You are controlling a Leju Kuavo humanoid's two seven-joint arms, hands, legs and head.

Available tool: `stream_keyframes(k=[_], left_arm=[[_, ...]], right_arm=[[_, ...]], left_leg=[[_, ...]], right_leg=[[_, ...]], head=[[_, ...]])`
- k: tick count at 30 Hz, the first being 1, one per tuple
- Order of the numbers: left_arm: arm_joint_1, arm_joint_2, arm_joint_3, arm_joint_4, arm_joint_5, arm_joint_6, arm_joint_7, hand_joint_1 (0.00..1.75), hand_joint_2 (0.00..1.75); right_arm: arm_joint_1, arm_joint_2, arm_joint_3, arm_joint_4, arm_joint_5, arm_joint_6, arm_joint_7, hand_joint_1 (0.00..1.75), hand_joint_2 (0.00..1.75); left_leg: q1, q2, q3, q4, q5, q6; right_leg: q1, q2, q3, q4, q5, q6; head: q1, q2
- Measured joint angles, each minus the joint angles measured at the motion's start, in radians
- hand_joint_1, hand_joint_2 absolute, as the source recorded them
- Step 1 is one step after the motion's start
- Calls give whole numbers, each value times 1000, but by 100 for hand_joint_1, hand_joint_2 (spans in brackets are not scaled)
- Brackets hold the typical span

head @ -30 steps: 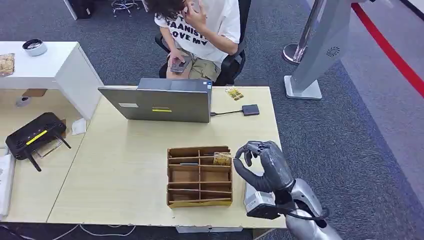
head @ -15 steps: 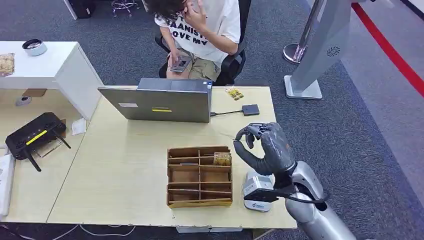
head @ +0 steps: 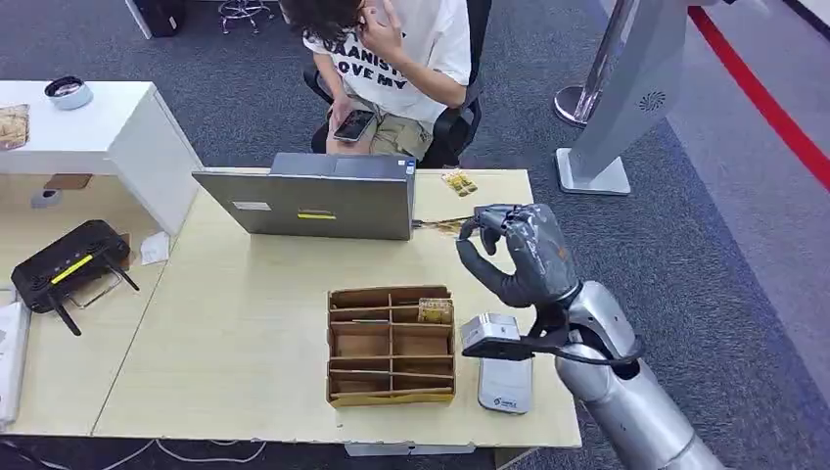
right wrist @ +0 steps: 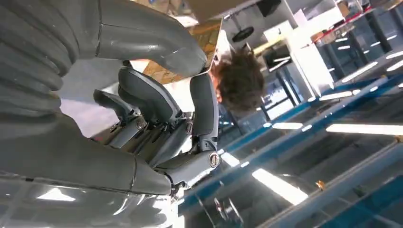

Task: Pass the card to the sensor for recognition and then transmit it.

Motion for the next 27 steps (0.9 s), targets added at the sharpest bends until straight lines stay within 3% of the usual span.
stream_keyframes(k=[10, 27], left_arm=[[-17, 3, -6, 0, -16, -12, 10, 0, 0], [-35, 3, -27, 0, -37, -26, 23, 0, 0]], right_arm=[[-147, 53, 19, 63, 10, 22, 34, 175, 175], [-258, 122, 23, 227, 18, 55, 63, 175, 175]], left_leg=[[0, 0, 0, 0, 0, 0], [0, 0, 0, 0, 0, 0]], right_leg=[[0, 0, 0, 0, 0, 0], [0, 0, 0, 0, 0, 0]], head=[[0, 0], [0, 0]])
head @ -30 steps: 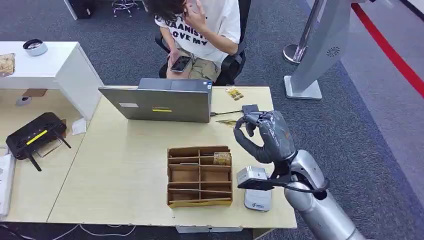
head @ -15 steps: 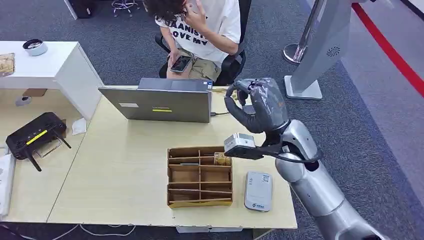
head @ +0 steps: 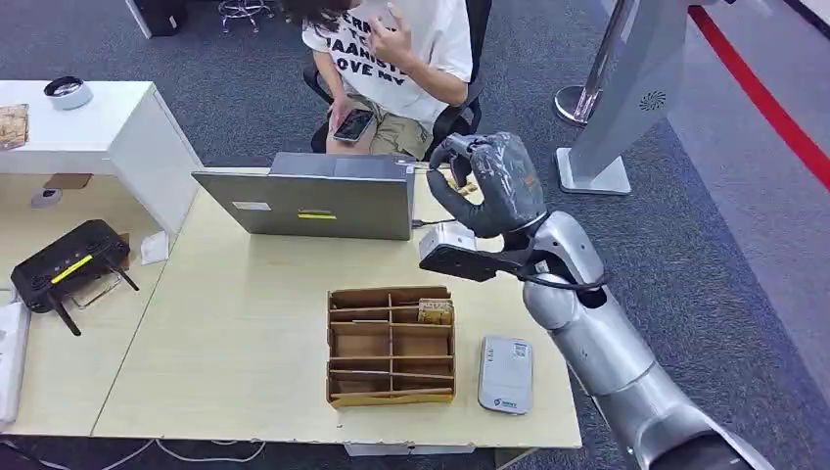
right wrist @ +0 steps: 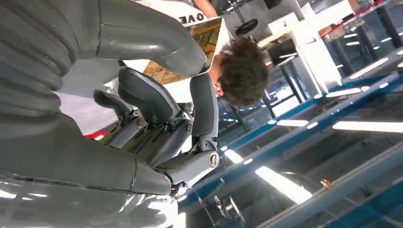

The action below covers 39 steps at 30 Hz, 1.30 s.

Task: Pass the card to the sensor for recognition and then transmit it.

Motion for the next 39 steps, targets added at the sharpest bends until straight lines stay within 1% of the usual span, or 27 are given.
stream_keyframes(k=[8, 25, 38, 39], left_arm=[[-13, 0, -13, 0, -4, -8, 6, 0, 0], [-28, -2, -31, 0, -17, -16, 16, 0, 0], [-29, -5, -46, 0, -15, -16, 20, 0, 0], [-29, -5, -46, 0, -15, -16, 20, 0, 0]], right_arm=[[-61, 27, 2, 104, 19, 3, 14, 175, 175], [-146, 84, 3, 245, 76, 0, 40, 175, 175], [-159, 96, 6, 316, 106, -23, 42, 175, 175], [-159, 95, 5, 319, 108, -23, 42, 155, 175]], left_leg=[[0, 0, 0, 0, 0, 0], [0, 0, 0, 0, 0, 0], [0, 0, 0, 0, 0, 0], [0, 0, 0, 0, 0, 0]], right_leg=[[0, 0, 0, 0, 0, 0], [0, 0, 0, 0, 0, 0], [0, 0, 0, 0, 0, 0], [0, 0, 0, 0, 0, 0]], head=[[0, 0], [0, 0], [0, 0], [0, 0]])
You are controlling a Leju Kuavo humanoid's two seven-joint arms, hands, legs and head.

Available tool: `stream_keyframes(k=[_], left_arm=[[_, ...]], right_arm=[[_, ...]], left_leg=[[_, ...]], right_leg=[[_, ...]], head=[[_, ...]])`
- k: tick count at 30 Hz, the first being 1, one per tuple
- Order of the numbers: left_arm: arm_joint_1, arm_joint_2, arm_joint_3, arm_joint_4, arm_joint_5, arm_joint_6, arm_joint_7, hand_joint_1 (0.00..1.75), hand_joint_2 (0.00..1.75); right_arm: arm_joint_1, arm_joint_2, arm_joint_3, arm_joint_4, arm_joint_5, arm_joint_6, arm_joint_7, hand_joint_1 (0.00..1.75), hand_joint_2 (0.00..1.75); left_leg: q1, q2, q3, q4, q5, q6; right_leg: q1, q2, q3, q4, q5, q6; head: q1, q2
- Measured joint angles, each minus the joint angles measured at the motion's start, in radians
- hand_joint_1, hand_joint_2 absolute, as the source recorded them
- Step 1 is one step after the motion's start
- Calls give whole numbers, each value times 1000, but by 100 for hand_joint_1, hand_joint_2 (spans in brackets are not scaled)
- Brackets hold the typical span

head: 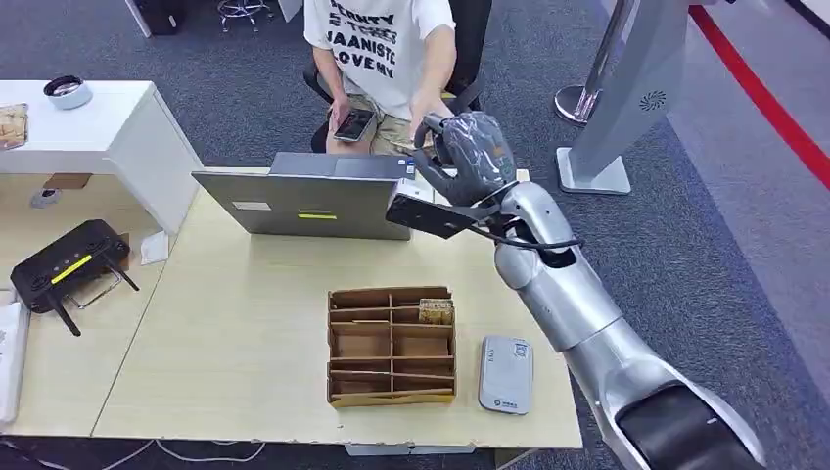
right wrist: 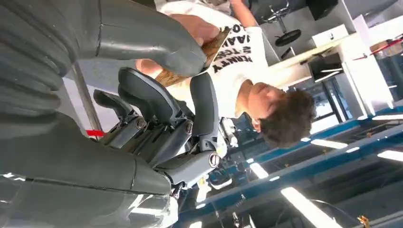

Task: Pass the card to the sensor for recognition and then transmit it.

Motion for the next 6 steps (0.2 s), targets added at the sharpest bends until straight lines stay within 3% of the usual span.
stream_keyframes(k=[1, 2, 4, 5, 6], left_arm=[[0, 0, 0, 0, 0, 0, 0, 0, 0], [0, 0, 0, 0, 0, 0, 0, 0, 0], [0, 0, 0, 0, 0, -1, 0, 0, 0], [0, 0, 0, 0, 0, -1, 0, 0, 0], [0, -1, -1, 0, 0, -1, 0, 0, 0]], right_arm=[[0, 0, 0, 4, 0, 0, 0, 91, 175], [0, 0, 0, 9, 3, -1, 0, 0, 175], [0, 0, 1, 15, 5, 0, 0, 0, 175], [0, 0, 2, 16, 3, 2, -2, 0, 0], [0, 0, 2, 19, -4, 8, -9, 0, 0]], left_leg=[[0, 0, 0, 0, 0, 0], [0, 0, 0, 0, 0, 0], [0, 0, 0, 0, 0, 0], [0, 0, 0, 0, 0, 0], [0, 0, 0, 0, 0, 0]], right_leg=[[0, 0, 0, 0, 0, 0], [0, 0, 0, 0, 0, 0], [0, 0, 0, 0, 0, 0], [0, 0, 0, 0, 0, 0], [0, 0, 0, 0, 0, 0]], head=[[0, 0], [0, 0], [0, 0], [0, 0], [0, 0]])
